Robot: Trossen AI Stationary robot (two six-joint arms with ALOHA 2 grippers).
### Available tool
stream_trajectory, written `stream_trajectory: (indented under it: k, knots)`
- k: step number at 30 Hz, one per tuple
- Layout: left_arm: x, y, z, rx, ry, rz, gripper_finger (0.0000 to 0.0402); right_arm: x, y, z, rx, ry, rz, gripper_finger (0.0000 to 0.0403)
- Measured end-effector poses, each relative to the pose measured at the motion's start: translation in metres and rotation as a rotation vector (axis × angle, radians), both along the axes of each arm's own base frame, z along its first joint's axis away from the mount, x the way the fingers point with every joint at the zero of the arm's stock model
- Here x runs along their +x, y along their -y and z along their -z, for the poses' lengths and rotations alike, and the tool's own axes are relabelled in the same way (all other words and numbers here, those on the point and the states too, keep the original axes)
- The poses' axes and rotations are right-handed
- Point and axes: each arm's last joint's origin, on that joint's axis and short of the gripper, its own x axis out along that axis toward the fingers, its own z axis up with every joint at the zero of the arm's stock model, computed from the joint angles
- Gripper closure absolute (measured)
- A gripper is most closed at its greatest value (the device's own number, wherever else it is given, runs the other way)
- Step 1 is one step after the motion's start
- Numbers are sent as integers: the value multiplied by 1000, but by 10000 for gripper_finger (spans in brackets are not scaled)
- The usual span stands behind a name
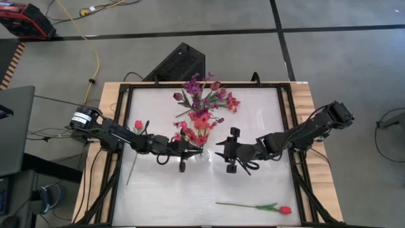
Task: Sort flowers into vase by color
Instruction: Put the bottom pink flowers into the transparent vase, then put the pink flowers into the transparent vase
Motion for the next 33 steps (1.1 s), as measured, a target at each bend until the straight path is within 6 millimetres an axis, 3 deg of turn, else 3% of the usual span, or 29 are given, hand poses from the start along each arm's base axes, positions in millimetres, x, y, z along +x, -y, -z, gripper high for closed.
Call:
stream_trajectory:
  k: [5,16,22,28,33]
  knots:
    - [-2,-3,2,-29,-63,40,329,0,0,0,-10,-2,-6,210]
    - [-25,-17,-20,-43,-216,76,229,1,2,0,-17,-4,-4,210]
    - [-44,-21,-37,32,-504,83,212,1,2,0,-18,-4,-5,210]
    - [-65,-26,-31,158,-827,71,211,1,2,0,-14,0,-4,210]
    - [-80,-35,-17,270,-979,-95,211,1,2,0,-15,-2,-6,210]
